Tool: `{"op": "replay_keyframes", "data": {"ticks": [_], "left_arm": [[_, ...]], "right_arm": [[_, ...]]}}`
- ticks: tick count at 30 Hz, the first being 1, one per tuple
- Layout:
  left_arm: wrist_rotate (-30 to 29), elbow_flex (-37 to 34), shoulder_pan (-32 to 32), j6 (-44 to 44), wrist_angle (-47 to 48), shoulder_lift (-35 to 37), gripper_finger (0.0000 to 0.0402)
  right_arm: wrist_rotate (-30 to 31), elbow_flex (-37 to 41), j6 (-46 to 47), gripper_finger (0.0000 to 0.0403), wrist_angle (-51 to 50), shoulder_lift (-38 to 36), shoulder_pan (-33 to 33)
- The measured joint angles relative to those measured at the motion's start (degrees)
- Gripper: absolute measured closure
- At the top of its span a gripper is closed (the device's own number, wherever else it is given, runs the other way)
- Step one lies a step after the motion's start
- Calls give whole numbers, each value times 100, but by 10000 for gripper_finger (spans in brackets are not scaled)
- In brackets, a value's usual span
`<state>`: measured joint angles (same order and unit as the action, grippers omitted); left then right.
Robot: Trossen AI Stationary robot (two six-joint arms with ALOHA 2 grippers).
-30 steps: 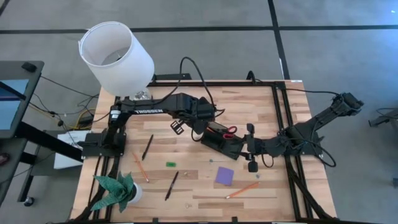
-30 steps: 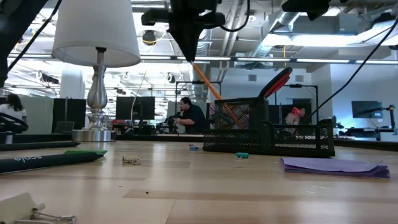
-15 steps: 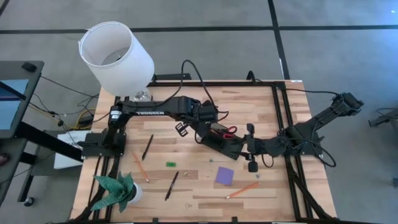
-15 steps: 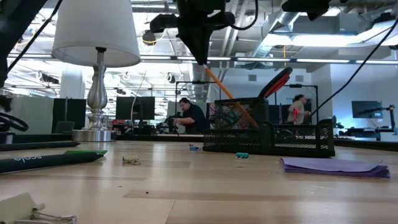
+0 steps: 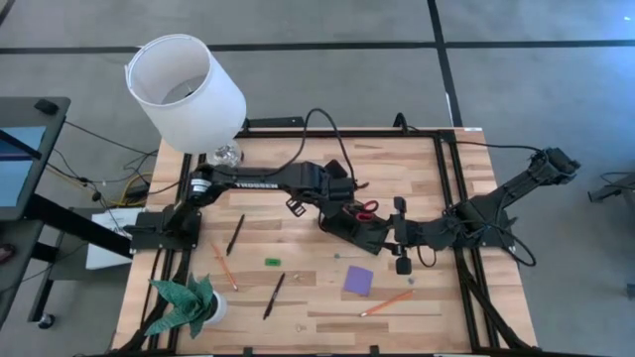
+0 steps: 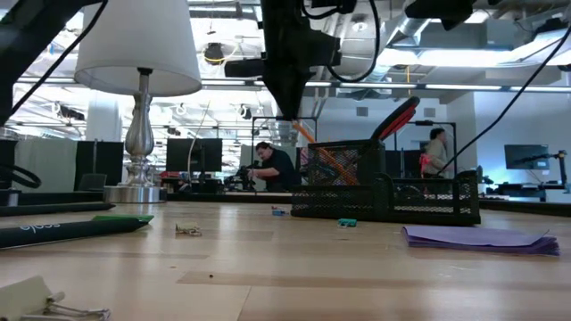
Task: Pick and place office supplies into organizer
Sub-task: Put the orange pencil into the black desk organizer, then put the top black pen into the black desk organizer
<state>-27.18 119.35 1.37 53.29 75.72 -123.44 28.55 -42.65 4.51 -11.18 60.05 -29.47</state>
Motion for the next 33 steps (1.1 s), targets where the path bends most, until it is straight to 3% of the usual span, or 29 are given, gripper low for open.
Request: {"op": "replay_keyframes", "data": {"ticks": [13, 20, 24, 28, 33], "left_arm": [[-163, 0, -171, 1, -306, 2, 339], [-1195, 57, -390, -187, -264, 2, 321], [-1618, 546, -406, -1090, 287, 9, 321], [-1052, 1523, -313, -2548, 1398, 7, 320], [-228, 1192, -181, -3323, 1240, 842, 320]], "right_arm": [[1, 0, 2, 269, -50, 0, 0], [0, 0, 7, 269, -47, 0, -5], [0, 0, 7, 271, -80, 0, -54], [-17, 0, 16, 275, -81, 0, -119], [-207, 0, 534, 275, -74, 0, -194]]}}
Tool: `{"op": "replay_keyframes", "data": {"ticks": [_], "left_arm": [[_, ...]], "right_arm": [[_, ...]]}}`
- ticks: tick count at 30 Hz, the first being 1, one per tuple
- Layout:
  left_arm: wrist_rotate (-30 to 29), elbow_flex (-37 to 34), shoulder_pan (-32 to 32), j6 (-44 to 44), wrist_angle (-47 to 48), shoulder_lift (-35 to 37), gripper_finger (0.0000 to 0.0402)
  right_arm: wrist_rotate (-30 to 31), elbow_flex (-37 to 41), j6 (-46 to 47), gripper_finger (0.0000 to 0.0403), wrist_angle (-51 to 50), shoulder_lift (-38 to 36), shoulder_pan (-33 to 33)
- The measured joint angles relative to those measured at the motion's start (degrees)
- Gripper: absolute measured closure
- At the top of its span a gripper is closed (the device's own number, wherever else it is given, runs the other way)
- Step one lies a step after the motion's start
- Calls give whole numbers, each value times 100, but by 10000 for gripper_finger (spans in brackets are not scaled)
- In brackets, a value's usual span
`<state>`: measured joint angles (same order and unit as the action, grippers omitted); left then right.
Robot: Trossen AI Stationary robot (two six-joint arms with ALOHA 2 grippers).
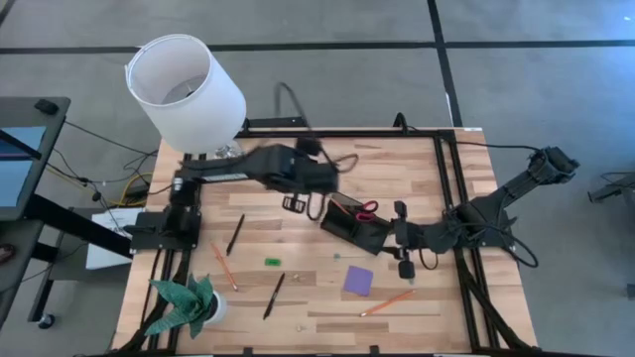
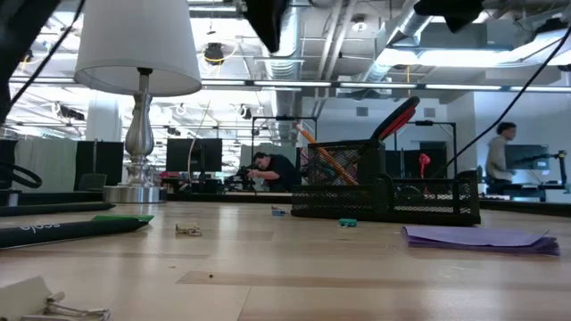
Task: Pick and place office supplies into organizer
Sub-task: Put the top black pen into the black desk organizer
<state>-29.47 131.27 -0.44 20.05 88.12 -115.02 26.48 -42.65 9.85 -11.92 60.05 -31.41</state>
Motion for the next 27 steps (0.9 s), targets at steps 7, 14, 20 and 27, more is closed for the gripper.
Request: {"op": "replay_keyframes", "data": {"ticks": [7, 14, 20, 27], "left_arm": [[551, -14, 70, -1037, 86, 1025, 320], [188, -25, -83, -2124, 209, 1788, 320], [27, -27, -342, -2303, 193, 1975, 320], [-189, -570, -405, -2557, 179, 1974, 320]], "right_arm": [[-393, 0, 124, 275, 38, 0, 76], [-389, 0, -130, 270, 179, 0, 132], [-386, 0, -132, 265, 600, 91, 317], [-595, -2, -633, 264, 2027, 1192, 533]]}}
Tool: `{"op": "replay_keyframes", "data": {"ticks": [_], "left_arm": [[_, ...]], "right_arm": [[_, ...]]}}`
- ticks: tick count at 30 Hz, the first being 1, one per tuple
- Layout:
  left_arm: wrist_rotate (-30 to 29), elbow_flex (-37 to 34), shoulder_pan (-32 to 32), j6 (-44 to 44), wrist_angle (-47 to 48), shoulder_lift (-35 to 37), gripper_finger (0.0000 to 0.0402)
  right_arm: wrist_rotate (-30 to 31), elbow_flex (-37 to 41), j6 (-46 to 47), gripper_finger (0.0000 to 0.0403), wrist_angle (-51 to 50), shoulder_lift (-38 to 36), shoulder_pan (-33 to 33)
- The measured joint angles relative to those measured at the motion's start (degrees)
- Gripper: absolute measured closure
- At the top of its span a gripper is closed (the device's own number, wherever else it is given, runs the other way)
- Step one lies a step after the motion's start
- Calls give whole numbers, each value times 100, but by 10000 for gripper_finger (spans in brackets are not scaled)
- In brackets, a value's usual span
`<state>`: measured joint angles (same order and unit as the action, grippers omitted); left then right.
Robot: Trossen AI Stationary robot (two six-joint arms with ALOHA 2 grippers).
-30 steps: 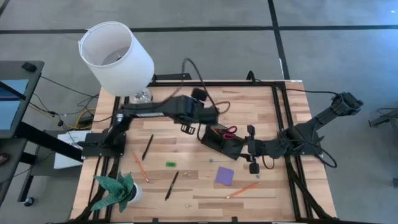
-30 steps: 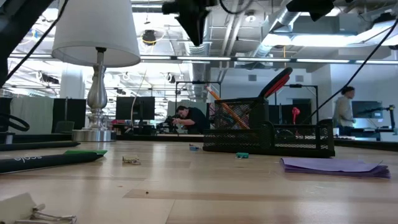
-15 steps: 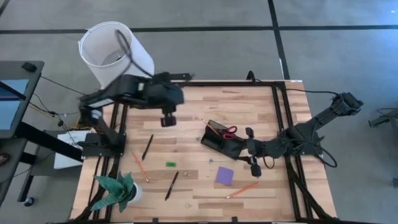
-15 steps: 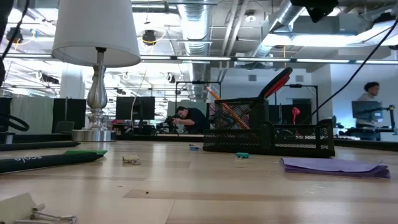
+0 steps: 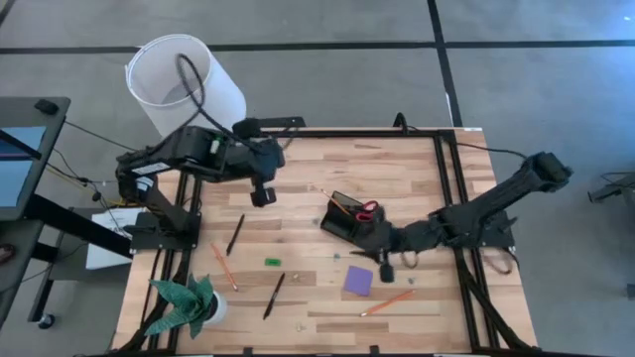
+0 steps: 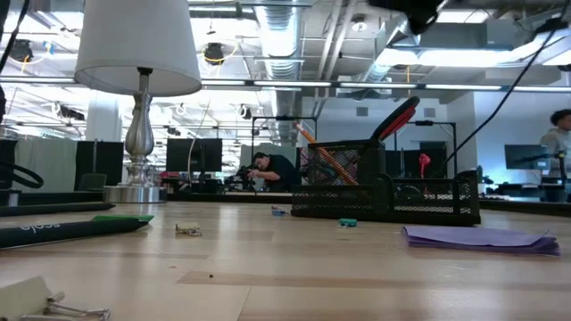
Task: Pick and place office supplies into organizer
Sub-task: Put the top black pen into the black desk organizer
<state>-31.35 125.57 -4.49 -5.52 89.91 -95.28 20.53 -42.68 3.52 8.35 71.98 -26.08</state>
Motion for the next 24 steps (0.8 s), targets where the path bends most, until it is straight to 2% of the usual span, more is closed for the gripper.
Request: {"op": "replay_keyframes", "data": {"ticks": [5, 14, 17, 21, 24], "left_arm": [[-319, -1260, -136, -762, -240, 453, 320], [-231, -4491, -987, -1603, -2808, 1912, 320], [-210, -5384, -1301, -1861, -3279, 2246, 320], [-204, -6293, -1709, -2318, -3750, 2504, 320], [-161, -6659, -1990, -2819, -3834, 2582, 320]], "right_arm": [[-8, -2, -103, 263, 806, 735, 27], [33, -180, 249, 270, 718, 792, -155], [31, -186, 470, 269, 681, 794, -256], [34, -186, 856, 269, 672, 794, -377], [43, -186, 853, 269, 736, 794, -452]]}}
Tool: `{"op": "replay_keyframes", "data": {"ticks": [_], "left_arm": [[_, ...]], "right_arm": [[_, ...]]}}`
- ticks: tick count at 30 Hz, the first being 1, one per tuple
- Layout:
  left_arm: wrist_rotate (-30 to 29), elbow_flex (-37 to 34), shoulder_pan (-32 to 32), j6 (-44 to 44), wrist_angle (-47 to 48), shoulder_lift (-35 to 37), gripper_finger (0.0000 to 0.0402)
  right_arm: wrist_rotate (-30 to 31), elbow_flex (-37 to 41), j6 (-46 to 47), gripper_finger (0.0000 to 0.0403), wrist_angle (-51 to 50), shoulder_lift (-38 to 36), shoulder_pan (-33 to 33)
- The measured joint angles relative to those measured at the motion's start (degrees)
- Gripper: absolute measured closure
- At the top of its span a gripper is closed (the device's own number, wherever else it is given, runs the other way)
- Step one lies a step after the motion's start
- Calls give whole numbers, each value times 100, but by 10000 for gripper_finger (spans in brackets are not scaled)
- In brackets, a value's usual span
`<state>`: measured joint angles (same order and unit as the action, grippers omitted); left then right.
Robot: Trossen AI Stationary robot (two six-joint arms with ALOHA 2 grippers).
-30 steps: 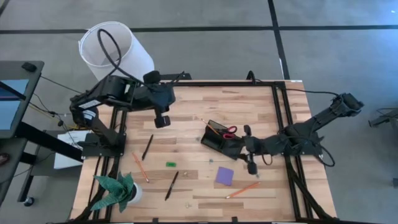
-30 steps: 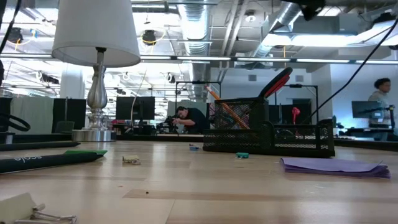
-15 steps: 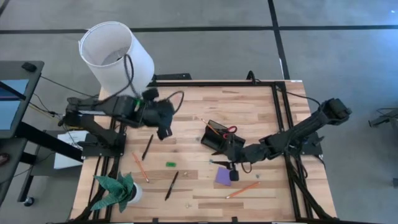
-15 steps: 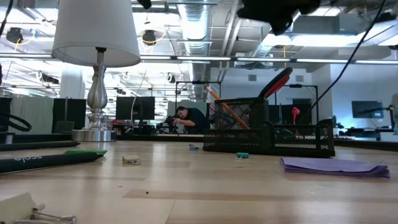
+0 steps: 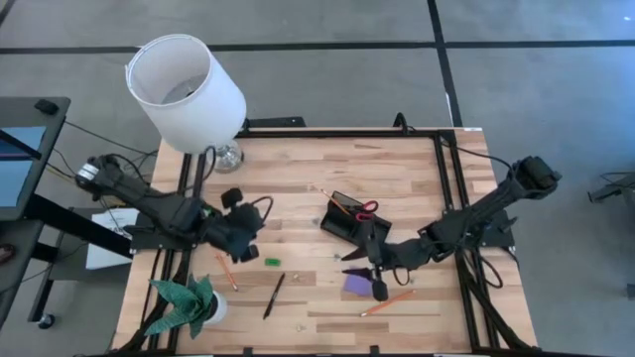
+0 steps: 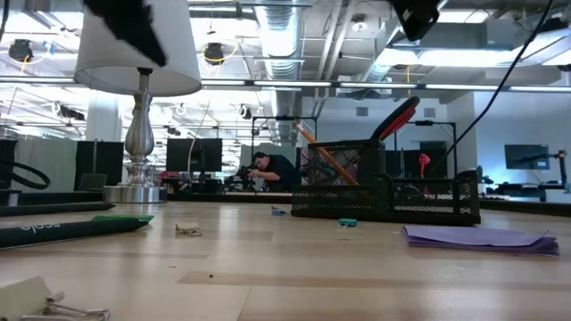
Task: Pick and place office supplies into organizer
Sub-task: Put the top black pen into the black desk organizer
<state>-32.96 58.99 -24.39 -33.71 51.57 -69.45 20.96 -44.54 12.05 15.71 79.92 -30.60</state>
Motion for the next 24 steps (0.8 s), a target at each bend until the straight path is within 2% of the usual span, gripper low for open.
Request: {"op": "replay_keyframes", "data": {"ticks": [6, 10, 16, 24], "left_arm": [[-592, -379, -419, -1533, 67, -6, 320], [-723, -398, -672, -2650, 759, -11, 320], [-1080, -398, -1004, -3814, 1866, -13, 320], [-1023, -398, -1180, -4079, 1885, -13, 320]], "right_arm": [[-6, 1, 0, 269, -23, 2, 0], [-7, 1, 0, 269, -24, 2, -3], [-5, -2, 0, 269, -24, 2, -1], [-7, 1, 0, 269, -23, 2, -1]]}}
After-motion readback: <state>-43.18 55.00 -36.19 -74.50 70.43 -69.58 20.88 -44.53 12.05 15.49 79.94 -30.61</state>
